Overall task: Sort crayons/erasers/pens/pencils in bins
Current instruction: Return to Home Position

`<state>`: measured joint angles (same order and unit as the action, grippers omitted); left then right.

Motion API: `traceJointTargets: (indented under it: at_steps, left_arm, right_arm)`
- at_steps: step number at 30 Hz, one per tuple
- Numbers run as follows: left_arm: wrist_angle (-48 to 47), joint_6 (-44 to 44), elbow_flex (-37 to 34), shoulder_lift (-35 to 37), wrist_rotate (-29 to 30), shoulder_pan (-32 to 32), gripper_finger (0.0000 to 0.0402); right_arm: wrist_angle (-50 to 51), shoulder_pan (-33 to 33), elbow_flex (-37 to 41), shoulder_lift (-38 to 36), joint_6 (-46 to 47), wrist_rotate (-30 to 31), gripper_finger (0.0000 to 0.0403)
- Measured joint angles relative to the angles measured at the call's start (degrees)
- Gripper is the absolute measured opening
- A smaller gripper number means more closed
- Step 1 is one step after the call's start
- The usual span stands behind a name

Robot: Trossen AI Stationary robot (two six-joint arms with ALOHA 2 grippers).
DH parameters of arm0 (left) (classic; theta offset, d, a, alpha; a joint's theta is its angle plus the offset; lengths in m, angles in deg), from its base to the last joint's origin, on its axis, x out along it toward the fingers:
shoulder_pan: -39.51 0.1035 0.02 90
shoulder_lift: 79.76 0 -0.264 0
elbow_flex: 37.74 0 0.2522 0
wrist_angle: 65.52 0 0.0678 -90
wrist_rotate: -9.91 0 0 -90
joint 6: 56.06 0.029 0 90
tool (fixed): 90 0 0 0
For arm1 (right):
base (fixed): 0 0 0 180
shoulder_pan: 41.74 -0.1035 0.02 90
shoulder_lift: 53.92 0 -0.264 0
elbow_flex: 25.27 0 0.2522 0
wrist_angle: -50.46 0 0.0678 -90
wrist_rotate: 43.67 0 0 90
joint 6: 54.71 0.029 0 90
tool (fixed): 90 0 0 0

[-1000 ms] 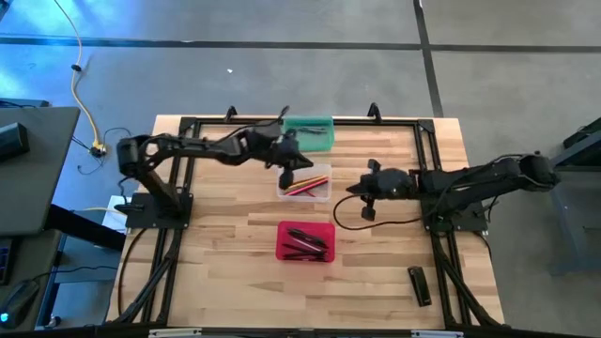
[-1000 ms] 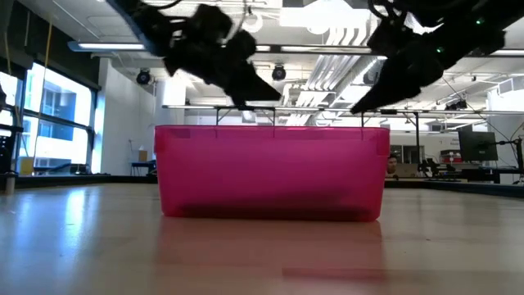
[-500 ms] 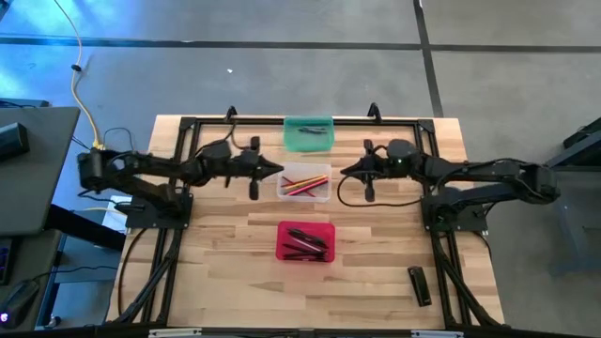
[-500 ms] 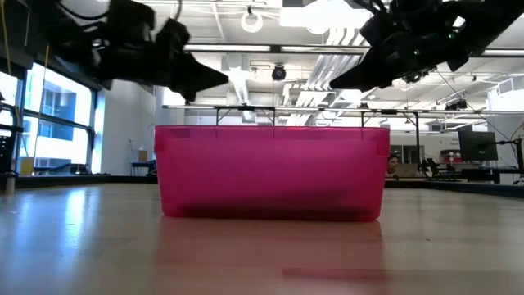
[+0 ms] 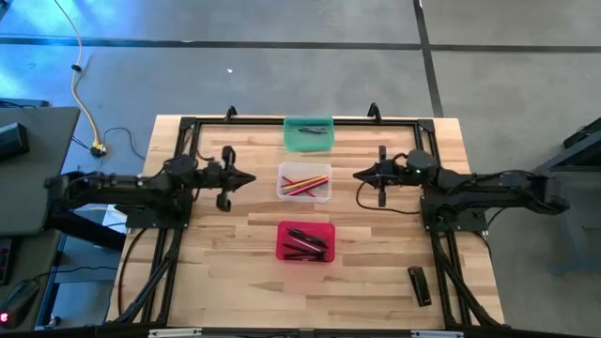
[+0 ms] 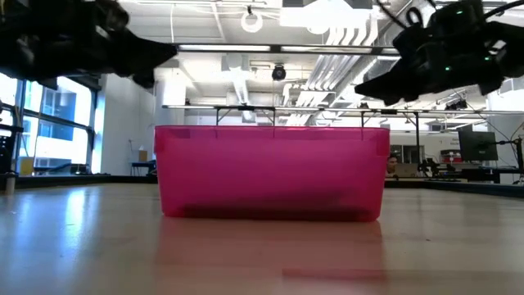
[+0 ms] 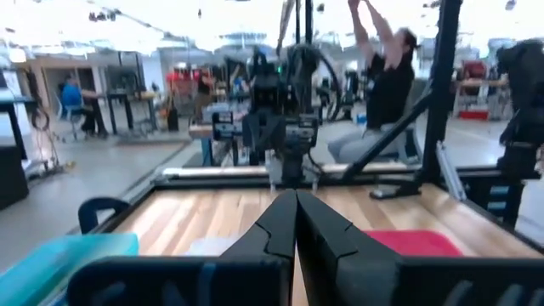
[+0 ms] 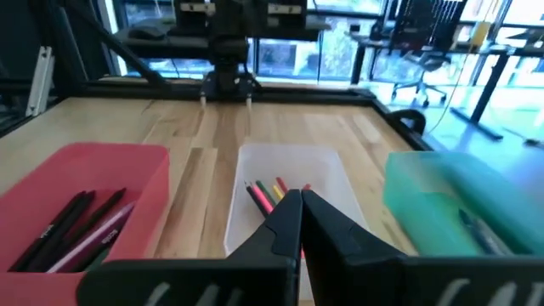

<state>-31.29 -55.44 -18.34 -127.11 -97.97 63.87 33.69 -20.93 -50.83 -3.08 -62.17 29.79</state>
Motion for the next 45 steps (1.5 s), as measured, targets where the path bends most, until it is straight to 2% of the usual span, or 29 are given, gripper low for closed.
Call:
traceJointTargets:
  at_steps: [5,12,17,21,26,30,34,41,45]
  left_arm:
    - [-0.7,-1.1,-5.1,9.9,-0.2,0.0,0.0000]
    - [-12.0,-0.8,-4.8,20.7,-0.2,0.0,0.0000]
    - [-16.8,-1.4,-4.8,27.3,1.0,0.1,0.0000]
    - [-23.1,-3.0,-4.8,32.9,4.1,0.1,0.0000]
    - [-28.6,-5.4,-4.8,40.9,7.4,0.1,0.0000]
    - [-35.6,-5.5,-4.8,47.3,12.2,0.1,0.0000]
    - [-38.9,-5.1,-4.8,47.2,13.4,-0.5,0.0000]
    - [-47.3,-4.8,-4.9,47.2,19.5,-1.3,0.0000]
    - [-47.3,-6.3,-4.9,46.5,20.0,-1.1,0.0000]
  right_arm:
    - [7.2,1.6,3.6,-10.7,2.1,-0.1,0.0000]
    - [14.1,2.5,7.9,-24.6,5.1,0.3,0.0000]
    - [16.6,2.5,10.9,-33.8,4.6,6.4,0.0000]
    - [23.0,2.2,11.2,-40.8,4.7,12.9,0.0000]
    - [29.6,0.3,11.2,-48.1,4.5,17.1,0.0000]
    - [29.6,-1.6,11.2,-50.9,4.4,16.5,0.0000]
    - [29.8,-2.3,11.2,-49.9,5.0,16.9,0.0000]
    - [29.8,-2.3,11.2,-49.3,5.4,17.1,0.0000]
    - [29.8,-2.3,11.2,-48.9,3.9,17.1,0.0000]
